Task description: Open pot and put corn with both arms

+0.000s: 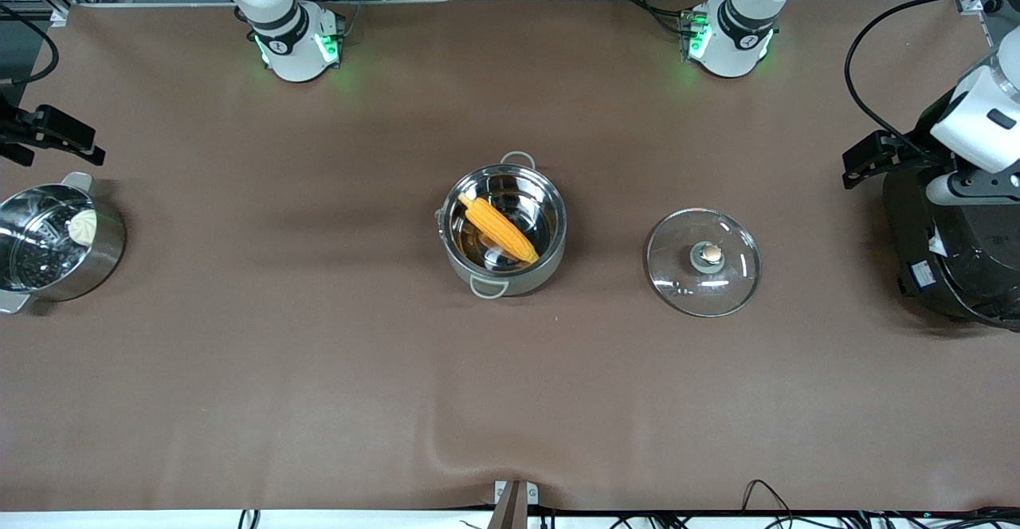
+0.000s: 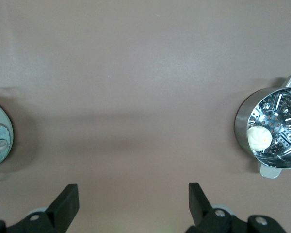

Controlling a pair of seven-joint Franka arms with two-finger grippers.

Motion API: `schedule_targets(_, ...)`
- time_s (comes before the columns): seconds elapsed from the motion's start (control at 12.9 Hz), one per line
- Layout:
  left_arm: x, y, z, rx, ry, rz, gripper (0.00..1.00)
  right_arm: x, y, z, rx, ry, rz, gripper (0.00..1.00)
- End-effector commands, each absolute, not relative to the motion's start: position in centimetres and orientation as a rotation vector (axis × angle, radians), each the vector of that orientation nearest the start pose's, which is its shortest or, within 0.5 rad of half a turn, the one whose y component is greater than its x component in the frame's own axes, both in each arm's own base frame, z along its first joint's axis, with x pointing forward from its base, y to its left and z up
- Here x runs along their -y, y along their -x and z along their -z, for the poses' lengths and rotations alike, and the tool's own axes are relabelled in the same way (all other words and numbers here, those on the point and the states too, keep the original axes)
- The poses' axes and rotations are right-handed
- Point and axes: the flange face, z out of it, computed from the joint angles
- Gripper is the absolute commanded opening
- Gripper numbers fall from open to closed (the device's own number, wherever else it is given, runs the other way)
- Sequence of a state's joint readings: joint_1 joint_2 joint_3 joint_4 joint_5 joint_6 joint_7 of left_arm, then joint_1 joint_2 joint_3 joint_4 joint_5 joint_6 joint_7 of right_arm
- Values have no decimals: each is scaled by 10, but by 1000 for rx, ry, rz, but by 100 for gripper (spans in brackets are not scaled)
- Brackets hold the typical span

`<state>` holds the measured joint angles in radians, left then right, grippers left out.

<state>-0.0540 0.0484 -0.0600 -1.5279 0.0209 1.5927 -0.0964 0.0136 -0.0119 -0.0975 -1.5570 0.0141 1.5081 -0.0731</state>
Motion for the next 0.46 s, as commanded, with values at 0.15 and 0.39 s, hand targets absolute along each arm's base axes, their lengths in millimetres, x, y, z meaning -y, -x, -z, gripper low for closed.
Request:
schedule_targets(0.15, 61, -568, -626, -67, 3109, 36, 100, 36, -537, -635, -8, 3109, -42, 100)
schedule_targets(0.39, 59, -567, -628, -64, 3114, 38, 100, 35, -537, -634, -5, 3109, -47, 100)
